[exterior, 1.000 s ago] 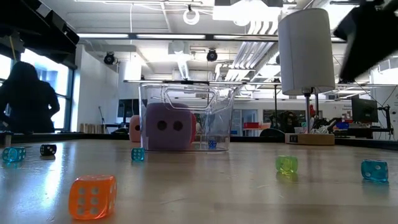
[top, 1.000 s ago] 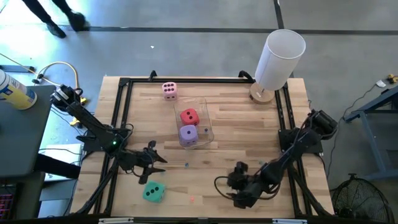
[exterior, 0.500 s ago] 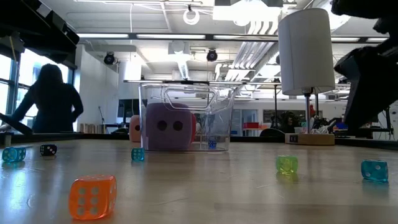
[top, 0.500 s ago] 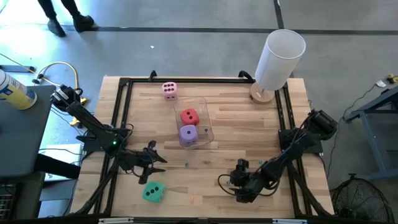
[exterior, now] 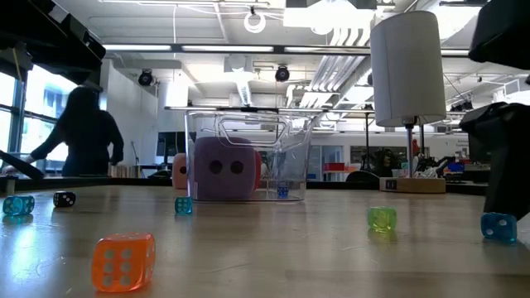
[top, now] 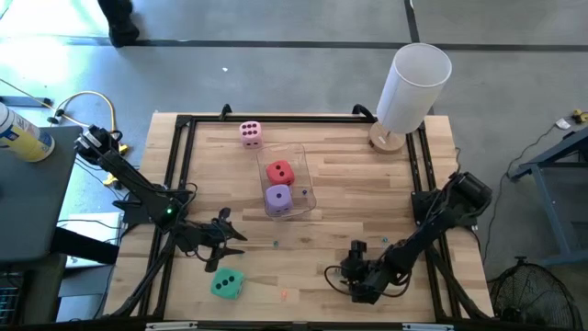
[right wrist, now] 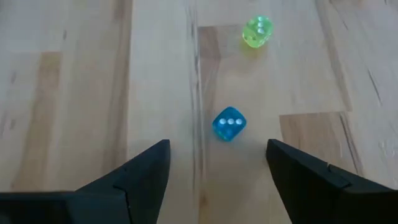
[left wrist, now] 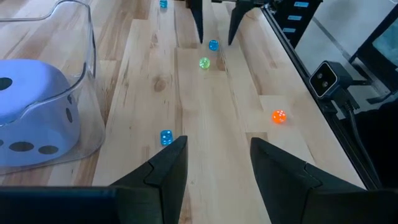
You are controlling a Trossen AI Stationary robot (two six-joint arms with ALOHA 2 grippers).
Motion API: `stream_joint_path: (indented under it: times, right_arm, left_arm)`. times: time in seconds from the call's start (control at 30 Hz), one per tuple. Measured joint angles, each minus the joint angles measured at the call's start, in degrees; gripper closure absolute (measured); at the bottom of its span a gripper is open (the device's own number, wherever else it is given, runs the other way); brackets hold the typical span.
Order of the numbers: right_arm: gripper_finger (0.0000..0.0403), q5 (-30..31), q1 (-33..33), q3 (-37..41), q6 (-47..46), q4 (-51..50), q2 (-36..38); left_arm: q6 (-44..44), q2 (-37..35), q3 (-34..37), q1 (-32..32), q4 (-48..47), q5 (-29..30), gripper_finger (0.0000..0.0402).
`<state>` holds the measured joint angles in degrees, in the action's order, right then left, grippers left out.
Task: Pick & Place Dice
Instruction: Put the small light blue die into the transparent bin
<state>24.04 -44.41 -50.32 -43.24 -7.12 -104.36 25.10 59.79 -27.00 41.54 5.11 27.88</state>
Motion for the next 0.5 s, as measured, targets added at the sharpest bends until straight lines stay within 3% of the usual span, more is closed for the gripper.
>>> stream_joint_path:
  times: [0.5]
  right_arm:
    - [0.0190, 4.2, 0.4, -0.1, 0.0, 0.4, -2.0]
  left_arm:
    - [0.0, 0.0, 0.0, 0.0, 0.0, 0.0, 0.0234]
